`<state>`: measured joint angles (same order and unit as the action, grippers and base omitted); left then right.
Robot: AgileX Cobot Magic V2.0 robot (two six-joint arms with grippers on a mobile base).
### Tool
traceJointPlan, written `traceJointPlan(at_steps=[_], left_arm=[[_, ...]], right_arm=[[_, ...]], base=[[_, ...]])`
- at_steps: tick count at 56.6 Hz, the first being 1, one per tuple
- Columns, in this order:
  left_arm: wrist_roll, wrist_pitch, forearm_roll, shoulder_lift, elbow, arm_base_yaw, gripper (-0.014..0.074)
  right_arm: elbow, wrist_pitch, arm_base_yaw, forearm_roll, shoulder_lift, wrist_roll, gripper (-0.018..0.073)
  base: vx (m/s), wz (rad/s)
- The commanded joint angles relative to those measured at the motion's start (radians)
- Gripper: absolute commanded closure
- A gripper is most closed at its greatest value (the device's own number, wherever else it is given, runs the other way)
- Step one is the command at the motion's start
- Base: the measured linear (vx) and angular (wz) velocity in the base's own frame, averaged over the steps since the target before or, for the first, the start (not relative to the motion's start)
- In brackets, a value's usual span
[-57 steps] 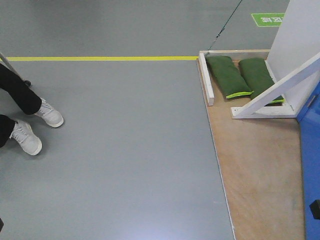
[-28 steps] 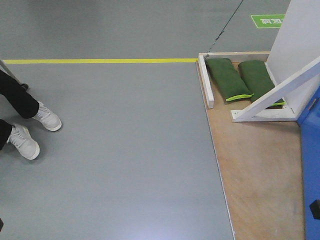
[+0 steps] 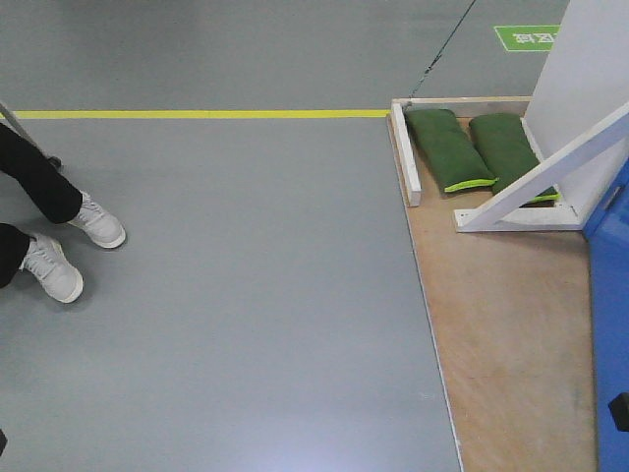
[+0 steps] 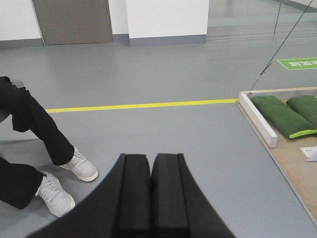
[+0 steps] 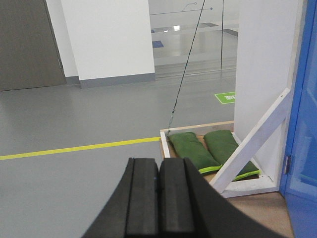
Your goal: Move to blue door and open it
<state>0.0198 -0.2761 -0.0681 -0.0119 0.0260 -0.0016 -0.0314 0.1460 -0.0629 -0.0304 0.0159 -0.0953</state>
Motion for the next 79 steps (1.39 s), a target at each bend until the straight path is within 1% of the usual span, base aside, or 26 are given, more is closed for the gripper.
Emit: traceJointPlan(at_steps=[1,29,33,37,43,48,55,67,74,79], left_arm=[[0.007,0.085,0.003,-0.011,-0.026,-0.006,0.0524],[0.007,0.085,0.003,-0.011,-0.026,-0.006,0.0524],[0.007,0.085,0.003,-0.011,-0.026,-0.006,0.0524],[0.007,0.085,0.003,-0.011,-0.026,-0.006,0.0524],[0.007,0.085,0.003,-0.011,-0.026,-0.006,0.0524],[0.007,0.085,0.003,-0.011,-0.026,-0.006,0.0524],[0.007,0.085,0.003,-0.011,-0.026,-0.006,0.0524],[0.007,0.085,0.003,-0.011,-0.026,-0.006,0.0524],[0.007,0.085,0.003,-0.011,-0.026,-0.006,0.0524],[0.007,0.085,0.003,-0.011,-0.026,-0.006,0.0524]], right_arm=[[-0.001,-0.088,-0.004,-0.011,0.016,0.006,0.0547],[0.002,-0.084,-0.004,-0.011,0.018,0.006,0.0547],[0.033,-0.043,-0.004,-0.011,0.019,0.006,0.0547],[0.115,0.059,-0.004,-0.011,0.019,0.006,0.0547],[0.310,0.218,-0.004,-0.011,0.033,0.006,0.0547],[0.486,0.297,-0.004,0.002,0.073,0.006,0.0547],[0.708,0.311,-0.004,0.030,0.151,0.006,0.0547],[1.072,0.307,-0.004,0.144,0.339,0.006,0.0547],[1.221,0.303,0.003,0.233,0.422,0.006,0.0547],[1.264,0.297,0.007,0.285,0.443,0.006,0.0547]], base=[[-0.03,-0.01],[0.00,0.00],[0.00,0.00],[0.00,0.00],[0.00,0.00],[0.00,0.00],[0.00,0.00],[0.00,0.00],[0.00,0.00],[0.00,0.00]])
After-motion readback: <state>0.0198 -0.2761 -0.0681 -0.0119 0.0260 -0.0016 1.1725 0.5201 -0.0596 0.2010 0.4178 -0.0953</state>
